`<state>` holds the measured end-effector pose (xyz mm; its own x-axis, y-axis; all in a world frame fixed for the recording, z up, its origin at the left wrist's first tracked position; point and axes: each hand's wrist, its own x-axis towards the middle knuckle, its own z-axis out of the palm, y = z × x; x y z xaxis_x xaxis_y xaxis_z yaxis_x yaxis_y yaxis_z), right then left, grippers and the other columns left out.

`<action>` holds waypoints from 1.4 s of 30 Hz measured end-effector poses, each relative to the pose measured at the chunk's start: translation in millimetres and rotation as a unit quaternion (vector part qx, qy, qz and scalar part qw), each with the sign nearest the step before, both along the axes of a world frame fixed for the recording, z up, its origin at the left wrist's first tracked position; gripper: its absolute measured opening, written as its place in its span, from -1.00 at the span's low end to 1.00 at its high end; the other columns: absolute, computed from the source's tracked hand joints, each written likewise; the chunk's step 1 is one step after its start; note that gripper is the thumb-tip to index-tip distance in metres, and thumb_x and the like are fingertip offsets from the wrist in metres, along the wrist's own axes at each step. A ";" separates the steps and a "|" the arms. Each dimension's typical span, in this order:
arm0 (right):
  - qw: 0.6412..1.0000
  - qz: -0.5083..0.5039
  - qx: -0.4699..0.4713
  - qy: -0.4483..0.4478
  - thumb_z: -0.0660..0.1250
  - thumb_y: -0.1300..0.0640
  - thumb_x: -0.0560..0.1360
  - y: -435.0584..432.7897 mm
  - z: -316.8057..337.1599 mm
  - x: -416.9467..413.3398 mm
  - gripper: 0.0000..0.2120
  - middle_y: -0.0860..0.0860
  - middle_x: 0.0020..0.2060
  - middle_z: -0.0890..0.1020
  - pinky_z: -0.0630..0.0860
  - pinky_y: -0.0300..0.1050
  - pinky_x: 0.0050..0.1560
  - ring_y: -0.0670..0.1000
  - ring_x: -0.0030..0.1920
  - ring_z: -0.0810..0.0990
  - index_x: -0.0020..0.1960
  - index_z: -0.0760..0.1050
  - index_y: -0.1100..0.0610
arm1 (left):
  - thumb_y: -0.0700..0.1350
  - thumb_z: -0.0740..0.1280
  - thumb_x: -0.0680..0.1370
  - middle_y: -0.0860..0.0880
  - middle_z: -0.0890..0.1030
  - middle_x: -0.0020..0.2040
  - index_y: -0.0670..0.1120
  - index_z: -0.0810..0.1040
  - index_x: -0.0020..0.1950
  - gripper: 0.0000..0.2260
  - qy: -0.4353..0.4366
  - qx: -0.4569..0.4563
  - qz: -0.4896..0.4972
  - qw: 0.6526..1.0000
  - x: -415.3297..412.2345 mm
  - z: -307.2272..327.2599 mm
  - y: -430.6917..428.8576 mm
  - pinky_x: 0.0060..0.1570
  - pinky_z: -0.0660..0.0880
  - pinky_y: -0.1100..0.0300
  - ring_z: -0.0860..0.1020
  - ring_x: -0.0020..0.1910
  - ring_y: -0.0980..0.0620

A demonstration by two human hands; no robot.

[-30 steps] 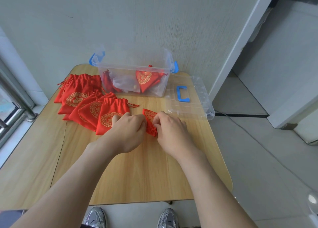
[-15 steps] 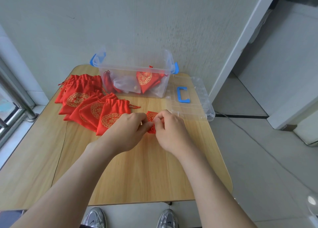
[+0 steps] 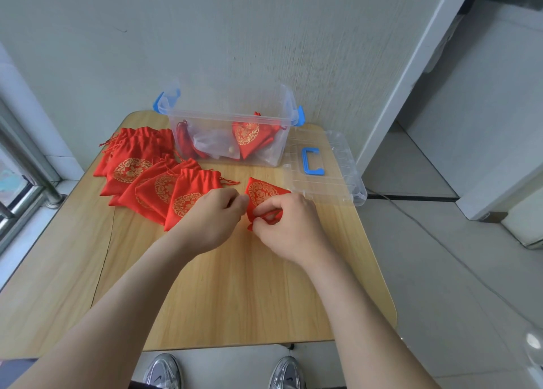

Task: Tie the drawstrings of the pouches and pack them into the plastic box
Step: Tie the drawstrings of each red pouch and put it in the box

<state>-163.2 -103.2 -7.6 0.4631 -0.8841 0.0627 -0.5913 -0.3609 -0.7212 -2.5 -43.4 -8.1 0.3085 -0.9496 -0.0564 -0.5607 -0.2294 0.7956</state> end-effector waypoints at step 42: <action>0.945 -0.067 0.236 -0.218 0.51 0.15 0.49 7.1 19.8 14.3 -0.87 0.02 -0.26 0.76 0.51 -0.22 -0.09 -0.07 -0.16 0.72 -0.20 0.69 0.18 | 0.02 0.39 0.68 -0.09 0.78 -0.08 -0.25 0.62 0.08 -0.69 0.237 -0.002 0.031 0.971 6.6 16.2 7.3 -0.35 0.45 0.16 0.47 -0.37 0.07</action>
